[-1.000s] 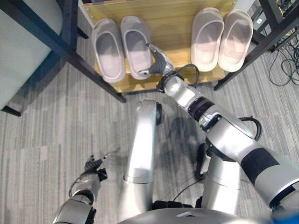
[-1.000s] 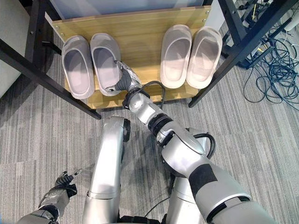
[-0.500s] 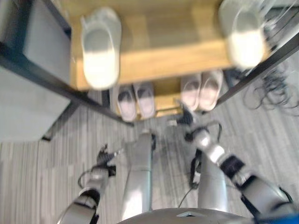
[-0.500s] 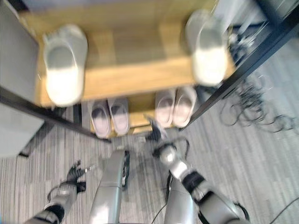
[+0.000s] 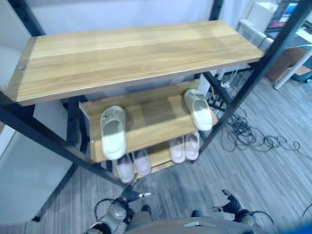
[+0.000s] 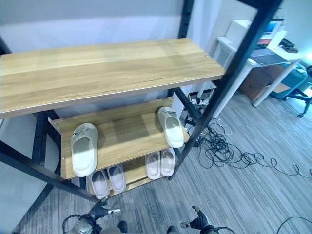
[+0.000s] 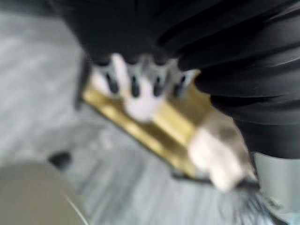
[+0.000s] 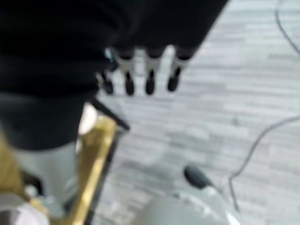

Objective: Arrange the slippers neatly on the shoe rack.

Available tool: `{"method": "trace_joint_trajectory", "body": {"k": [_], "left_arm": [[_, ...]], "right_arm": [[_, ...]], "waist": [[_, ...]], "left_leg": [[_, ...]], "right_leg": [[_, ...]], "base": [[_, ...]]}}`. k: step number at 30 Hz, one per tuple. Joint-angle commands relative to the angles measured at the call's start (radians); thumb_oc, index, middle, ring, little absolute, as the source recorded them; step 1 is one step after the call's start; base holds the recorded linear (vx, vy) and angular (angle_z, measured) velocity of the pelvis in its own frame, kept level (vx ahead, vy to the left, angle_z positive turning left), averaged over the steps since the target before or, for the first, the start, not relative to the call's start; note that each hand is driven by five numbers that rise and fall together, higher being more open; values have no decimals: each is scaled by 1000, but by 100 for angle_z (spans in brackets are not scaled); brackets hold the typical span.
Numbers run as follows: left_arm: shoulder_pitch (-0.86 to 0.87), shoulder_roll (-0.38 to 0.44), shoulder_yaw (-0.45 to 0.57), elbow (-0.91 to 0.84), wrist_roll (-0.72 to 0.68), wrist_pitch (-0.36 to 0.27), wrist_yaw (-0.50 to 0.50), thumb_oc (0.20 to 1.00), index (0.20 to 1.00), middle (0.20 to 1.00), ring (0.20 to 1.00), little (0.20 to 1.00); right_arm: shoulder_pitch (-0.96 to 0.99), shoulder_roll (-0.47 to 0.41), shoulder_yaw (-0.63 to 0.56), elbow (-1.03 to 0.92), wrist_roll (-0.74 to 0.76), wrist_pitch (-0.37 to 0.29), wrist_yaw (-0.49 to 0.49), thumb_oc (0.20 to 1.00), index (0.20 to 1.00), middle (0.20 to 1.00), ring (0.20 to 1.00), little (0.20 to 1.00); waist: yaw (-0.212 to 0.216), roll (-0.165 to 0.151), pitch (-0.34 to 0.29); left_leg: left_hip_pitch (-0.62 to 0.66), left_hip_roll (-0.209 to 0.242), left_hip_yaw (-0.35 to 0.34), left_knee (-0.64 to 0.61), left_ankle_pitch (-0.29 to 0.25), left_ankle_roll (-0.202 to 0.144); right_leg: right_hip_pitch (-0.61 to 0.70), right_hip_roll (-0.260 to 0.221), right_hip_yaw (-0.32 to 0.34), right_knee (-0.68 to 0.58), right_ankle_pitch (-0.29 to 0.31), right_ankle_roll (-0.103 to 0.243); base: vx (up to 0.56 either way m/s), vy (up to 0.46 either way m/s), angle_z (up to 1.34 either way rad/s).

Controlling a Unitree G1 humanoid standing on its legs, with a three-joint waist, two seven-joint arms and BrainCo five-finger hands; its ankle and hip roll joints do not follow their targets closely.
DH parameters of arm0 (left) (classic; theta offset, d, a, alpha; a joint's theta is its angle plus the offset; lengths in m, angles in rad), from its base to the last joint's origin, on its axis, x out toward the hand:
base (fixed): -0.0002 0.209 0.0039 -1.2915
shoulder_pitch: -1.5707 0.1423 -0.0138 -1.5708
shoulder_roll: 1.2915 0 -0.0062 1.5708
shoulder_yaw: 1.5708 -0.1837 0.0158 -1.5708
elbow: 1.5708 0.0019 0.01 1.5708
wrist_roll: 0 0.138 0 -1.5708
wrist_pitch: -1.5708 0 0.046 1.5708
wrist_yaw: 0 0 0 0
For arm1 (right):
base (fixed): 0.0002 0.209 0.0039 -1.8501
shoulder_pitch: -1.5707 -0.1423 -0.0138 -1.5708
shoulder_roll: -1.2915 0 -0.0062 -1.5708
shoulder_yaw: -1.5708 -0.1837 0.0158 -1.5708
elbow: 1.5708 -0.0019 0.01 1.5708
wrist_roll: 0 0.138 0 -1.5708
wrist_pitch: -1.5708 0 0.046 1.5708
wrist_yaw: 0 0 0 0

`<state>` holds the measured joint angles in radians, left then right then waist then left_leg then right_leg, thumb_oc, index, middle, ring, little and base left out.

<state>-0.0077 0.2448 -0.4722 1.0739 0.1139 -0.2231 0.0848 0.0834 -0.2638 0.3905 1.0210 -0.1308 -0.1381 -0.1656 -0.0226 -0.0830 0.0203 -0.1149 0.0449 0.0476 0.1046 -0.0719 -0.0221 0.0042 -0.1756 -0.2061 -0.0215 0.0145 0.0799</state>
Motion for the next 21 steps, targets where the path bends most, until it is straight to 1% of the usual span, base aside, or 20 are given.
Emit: {"method": "trace_joint_trajectory", "body": {"k": [1,2,3,5,6,8,10,11,12,13,15,18,21], "left_arm": [[35,-20,-55,1,58,-33,-46,1000,1000,1000,1000,1000],[35,-19,-55,0,58,-33,-46,1000,1000,1000,1000,1000],[34,-16,-46,-12,46,-31,-46,1000,1000,1000,1000,1000],[41,-9,-48,-41,28,-33,-57,1000,1000,1000,1000,1000],[50,3,-49,-89,8,-34,-73,1000,1000,1000,1000,1000],[100,90,-79,-317,-39,-56,-154,1000,1000,1000,1000,1000],[159,210,-65,-559,-107,-61,-225,1000,1000,1000,1000,1000],[159,210,-65,-559,-107,-61,-225,1000,1000,1000,1000,1000],[205,313,-37,-755,-179,-81,-279,1000,1000,1000,1000,1000],[215,326,-29,-774,-187,-72,-286,1000,1000,1000,1000,1000],[222,394,-8,-918,-247,-79,-315,1000,1000,1000,1000,1000],[175,408,17,-1045,-224,-88,-289,1000,1000,1000,1000,1000],[123,402,45,-1125,-197,-105,-254,1000,1000,1000,1000,1000]], "right_arm": [[-62,-34,-41,64,-5,-13,1,1000,1000,1000,1000,1000],[-62,-33,-41,65,-5,-14,1,1000,1000,1000,1000,1000],[-68,-27,-37,97,-4,-9,5,1000,1000,1000,1000,1000],[-68,-26,-34,111,-6,-7,8,1000,1000,1000,1000,1000],[-68,-27,-35,110,-1,-6,12,1000,1000,1000,1000,1000],[-65,-42,-44,108,13,-8,32,1000,1000,1000,1000,1000],[-58,-58,-60,108,14,-10,40,1000,1000,1000,1000,1000],[-58,-58,-60,108,14,-10,40,1000,1000,1000,1000,1000],[-55,-72,-77,112,5,-9,42,1000,1000,1000,1000,1000],[-53,-69,-76,112,4,-9,42,1000,1000,1000,1000,1000],[-49,-72,-90,138,-3,0,33,1000,1000,1000,1000,1000],[-34,-67,-100,162,-8,8,21,1000,1000,1000,1000,1000],[-22,-64,-102,158,-11,13,17,1000,1000,1000,1000,1000]], "waist": [[36,79,19],[35,79,20],[39,84,13],[41,88,11],[41,92,11],[43,110,12],[48,121,8],[48,121,8],[50,134,6],[50,131,5],[48,145,7],[40,156,6],[26,165,10]], "left_leg": [[98,57,-21,-167,97,-53],[101,58,-22,-171,99,-54],[113,58,-25,-192,110,-60],[116,58,-27,-192,109,-61],[116,59,-30,-192,111,-62],[116,62,-32,-192,113,-67],[119,61,-36,-192,112,-70],[119,61,-36,-192,112,-70],[121,62,-33,-192,111,-73],[122,63,-33,-192,110,-74],[118,60,-30,-192,112,-78],[113,57,-24,-192,111,-83],[109,57,-21,-192,112,-88]], "right_leg": [[-9,0,1,62,-48,73],[-6,0,0,59,-47,72],[17,11,-7,29,-43,71],[29,14,-10,17,-43,70],[34,16,-10,9,-42,70],[43,22,-10,2,-46,68],[55,26,-14,-13,-44,68],[55,26,-14,-13,-44,68],[67,26,-16,-27,-44,69],[69,27,-16,-30,-42,69],[72,29,-13,-38,-43,69],[70,29,-15,-41,-43,69],[64,28,-13,-37,-45,67]], "base": [[59,-95,10],[39,-90,11],[28,-86,14],[21,-70,11],[15,-64,5],[17,-78,4],[15,-39,4],[25,-51,4],[16,-43,3],[24,-63,1],[8,-45,3],[7,-25,3],[-3,-11,1]]}}
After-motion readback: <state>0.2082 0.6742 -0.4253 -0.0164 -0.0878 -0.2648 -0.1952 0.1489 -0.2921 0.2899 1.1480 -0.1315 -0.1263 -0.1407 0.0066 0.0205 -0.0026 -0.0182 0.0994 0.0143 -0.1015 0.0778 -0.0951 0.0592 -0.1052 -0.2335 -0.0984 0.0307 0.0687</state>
